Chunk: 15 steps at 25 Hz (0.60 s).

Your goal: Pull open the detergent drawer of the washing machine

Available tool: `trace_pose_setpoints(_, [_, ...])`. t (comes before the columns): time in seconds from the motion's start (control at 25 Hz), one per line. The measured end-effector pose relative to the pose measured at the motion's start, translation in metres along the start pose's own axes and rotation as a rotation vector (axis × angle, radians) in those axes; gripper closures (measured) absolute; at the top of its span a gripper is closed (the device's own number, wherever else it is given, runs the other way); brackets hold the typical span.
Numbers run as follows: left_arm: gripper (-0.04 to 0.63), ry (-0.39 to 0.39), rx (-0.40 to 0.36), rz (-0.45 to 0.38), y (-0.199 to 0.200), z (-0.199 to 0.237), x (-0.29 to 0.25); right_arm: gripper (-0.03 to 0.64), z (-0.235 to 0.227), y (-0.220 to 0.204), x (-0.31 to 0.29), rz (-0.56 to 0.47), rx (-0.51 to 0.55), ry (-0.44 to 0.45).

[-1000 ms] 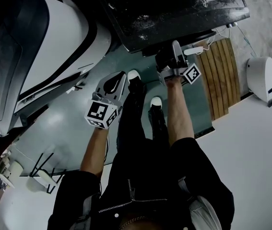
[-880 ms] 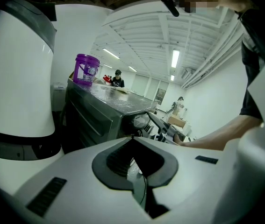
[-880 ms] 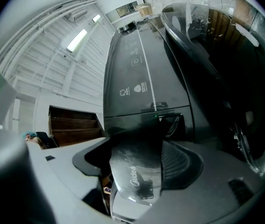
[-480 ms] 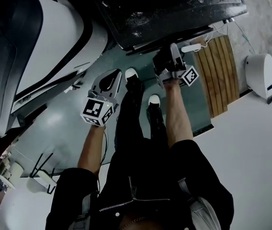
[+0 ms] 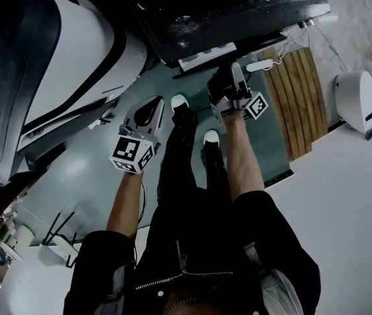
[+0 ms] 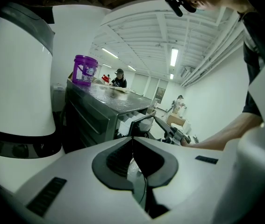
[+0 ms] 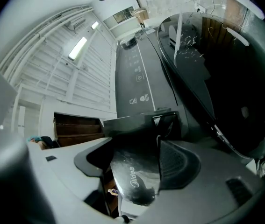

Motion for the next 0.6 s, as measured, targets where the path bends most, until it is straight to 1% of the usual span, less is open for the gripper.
trace_pose_setpoints(0.32, [0.574,-0.002,0.007,-0.004,-0.003,-0.01,0.004,0.341,0.011,-0.003,0.029,0.018,0.003,0.007])
trace_pose_setpoints(0.6, [0.574,-0.002,-0.002,0.006,-0.004,-0.018,0.004,0.345,0.018,-0.005,0.044,0.04,-0.007,0.005])
Point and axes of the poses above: the fingertips, and each gripper's own axes: x backward along the fingers, z to its left, y out of its top, the point moved 2 cm from there along x, backward along the fingers, and after that the axes turned 8 degrees about z, right-handed, at the moved point
